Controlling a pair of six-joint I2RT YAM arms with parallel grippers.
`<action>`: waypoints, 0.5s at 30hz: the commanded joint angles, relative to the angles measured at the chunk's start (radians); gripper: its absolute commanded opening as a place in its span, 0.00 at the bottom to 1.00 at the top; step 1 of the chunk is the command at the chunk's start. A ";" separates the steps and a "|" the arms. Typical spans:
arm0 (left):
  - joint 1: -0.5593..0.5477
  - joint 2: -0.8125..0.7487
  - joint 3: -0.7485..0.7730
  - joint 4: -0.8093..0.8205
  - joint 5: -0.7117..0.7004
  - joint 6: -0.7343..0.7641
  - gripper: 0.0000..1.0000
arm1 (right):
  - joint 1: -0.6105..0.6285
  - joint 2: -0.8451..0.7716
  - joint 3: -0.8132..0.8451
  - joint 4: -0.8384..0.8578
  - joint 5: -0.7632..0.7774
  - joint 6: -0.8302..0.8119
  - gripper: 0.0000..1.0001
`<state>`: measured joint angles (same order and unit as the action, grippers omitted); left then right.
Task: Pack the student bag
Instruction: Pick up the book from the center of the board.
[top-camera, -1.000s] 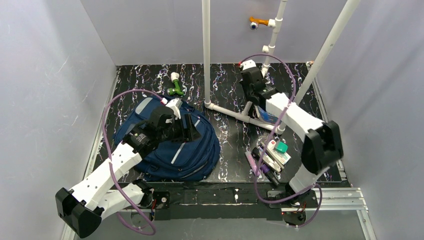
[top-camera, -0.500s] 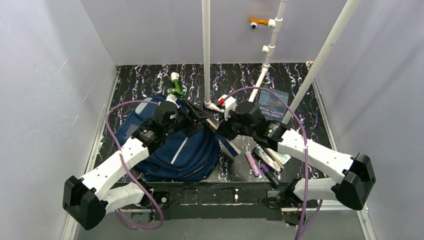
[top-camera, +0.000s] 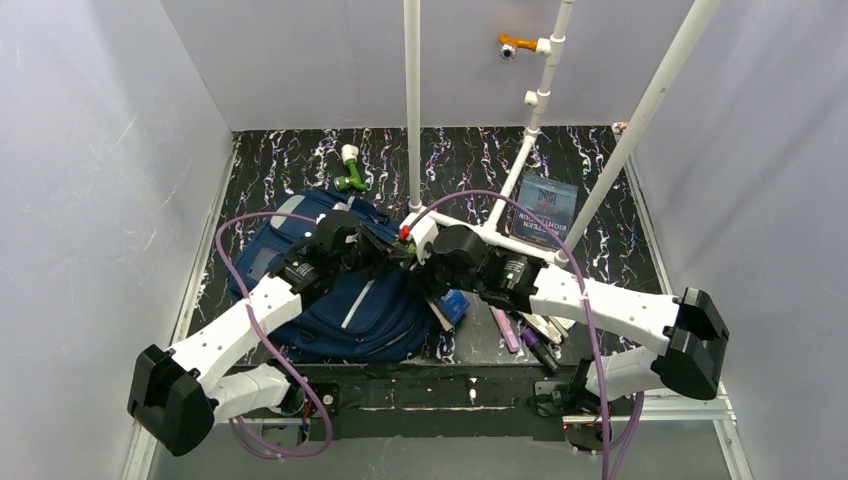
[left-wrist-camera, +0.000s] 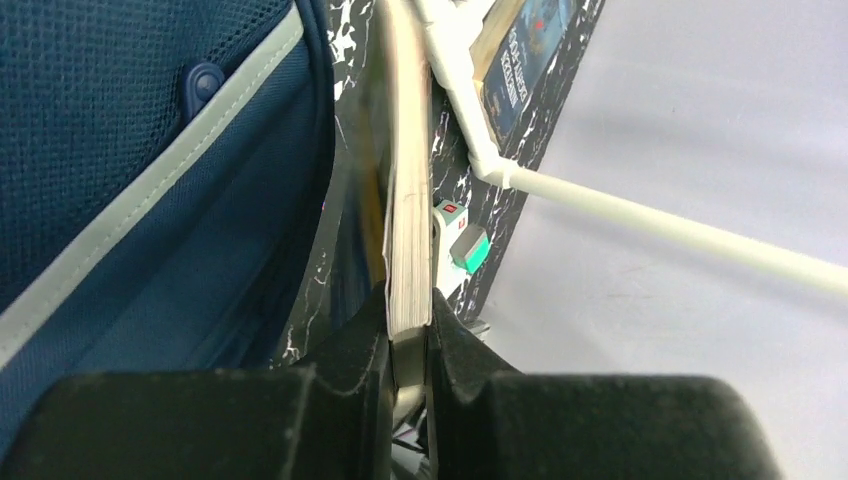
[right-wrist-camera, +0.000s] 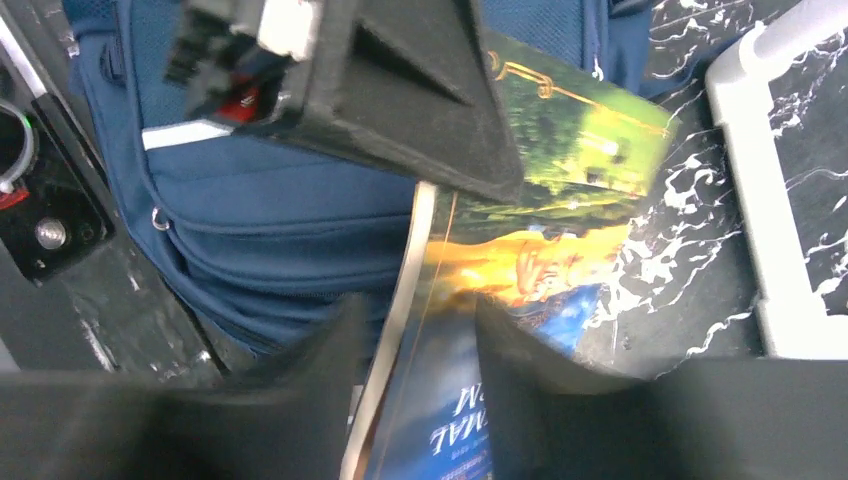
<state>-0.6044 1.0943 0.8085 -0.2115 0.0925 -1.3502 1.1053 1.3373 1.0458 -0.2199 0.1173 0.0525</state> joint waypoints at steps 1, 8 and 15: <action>0.020 -0.083 -0.024 0.164 -0.050 0.163 0.00 | 0.033 -0.021 0.099 -0.034 0.086 0.083 0.71; 0.151 -0.234 -0.018 0.283 0.047 0.410 0.00 | -0.100 -0.182 0.029 -0.086 -0.085 0.396 0.98; 0.262 -0.302 -0.041 0.474 0.220 0.273 0.00 | -0.476 -0.280 -0.393 0.731 -0.638 1.049 0.98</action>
<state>-0.3592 0.8295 0.7544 0.0715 0.2020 -1.0222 0.7391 1.0687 0.8761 -0.0700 -0.2050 0.6205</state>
